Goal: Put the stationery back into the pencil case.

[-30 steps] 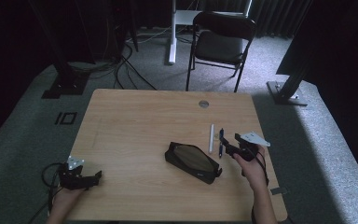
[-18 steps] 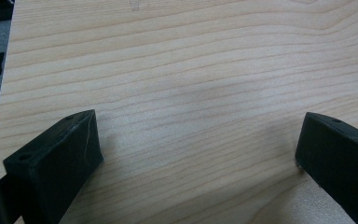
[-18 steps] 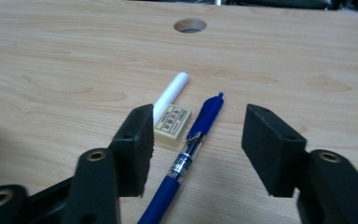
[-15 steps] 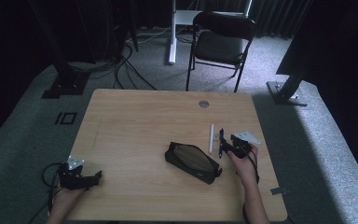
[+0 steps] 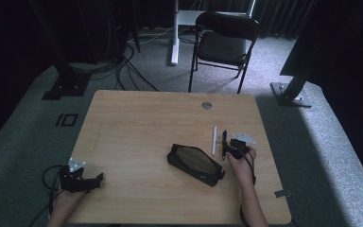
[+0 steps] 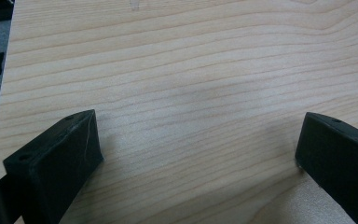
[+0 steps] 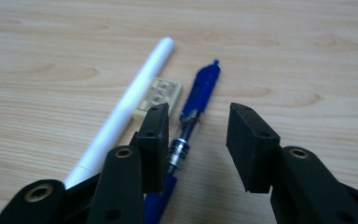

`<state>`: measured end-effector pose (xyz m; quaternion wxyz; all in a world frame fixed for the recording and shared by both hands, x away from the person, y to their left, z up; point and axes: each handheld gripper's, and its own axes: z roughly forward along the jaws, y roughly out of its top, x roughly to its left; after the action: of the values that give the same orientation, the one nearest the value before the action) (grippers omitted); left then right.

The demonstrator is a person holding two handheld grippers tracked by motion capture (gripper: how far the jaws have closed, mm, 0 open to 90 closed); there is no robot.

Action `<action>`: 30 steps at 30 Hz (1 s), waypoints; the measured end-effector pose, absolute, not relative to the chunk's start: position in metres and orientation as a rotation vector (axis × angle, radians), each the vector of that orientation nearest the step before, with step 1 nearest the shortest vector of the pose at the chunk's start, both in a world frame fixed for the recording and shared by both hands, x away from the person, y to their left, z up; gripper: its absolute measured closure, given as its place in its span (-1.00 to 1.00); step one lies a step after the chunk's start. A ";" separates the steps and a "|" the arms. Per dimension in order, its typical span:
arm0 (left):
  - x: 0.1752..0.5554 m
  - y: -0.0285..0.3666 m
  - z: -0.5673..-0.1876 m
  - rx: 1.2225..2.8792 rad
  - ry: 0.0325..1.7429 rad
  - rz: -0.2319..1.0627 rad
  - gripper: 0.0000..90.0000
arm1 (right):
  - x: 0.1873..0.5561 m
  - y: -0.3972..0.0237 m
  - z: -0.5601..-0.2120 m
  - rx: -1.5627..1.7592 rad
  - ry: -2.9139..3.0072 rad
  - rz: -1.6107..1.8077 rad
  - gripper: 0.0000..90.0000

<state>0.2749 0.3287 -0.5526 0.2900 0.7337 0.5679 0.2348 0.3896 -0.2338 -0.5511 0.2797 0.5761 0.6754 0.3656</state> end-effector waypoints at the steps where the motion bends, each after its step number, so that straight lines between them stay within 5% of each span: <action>1: 0.275 0.329 -0.553 1.957 1.515 0.627 -0.99 | 0.390 -0.234 -0.551 1.550 1.813 0.968 0.32; 19: 0.275 0.329 -0.553 1.957 1.515 0.626 -0.99 | 0.398 -0.232 -0.552 1.611 1.842 0.854 0.43; 30: 0.275 0.329 -0.553 1.958 1.515 0.626 -0.99 | 0.403 -0.246 -0.547 1.703 1.811 0.817 0.76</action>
<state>0.2749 0.3287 -0.5526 0.2899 0.7338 0.5678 0.2348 0.4029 -0.2463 -0.5472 0.2596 0.6286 0.6683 0.3014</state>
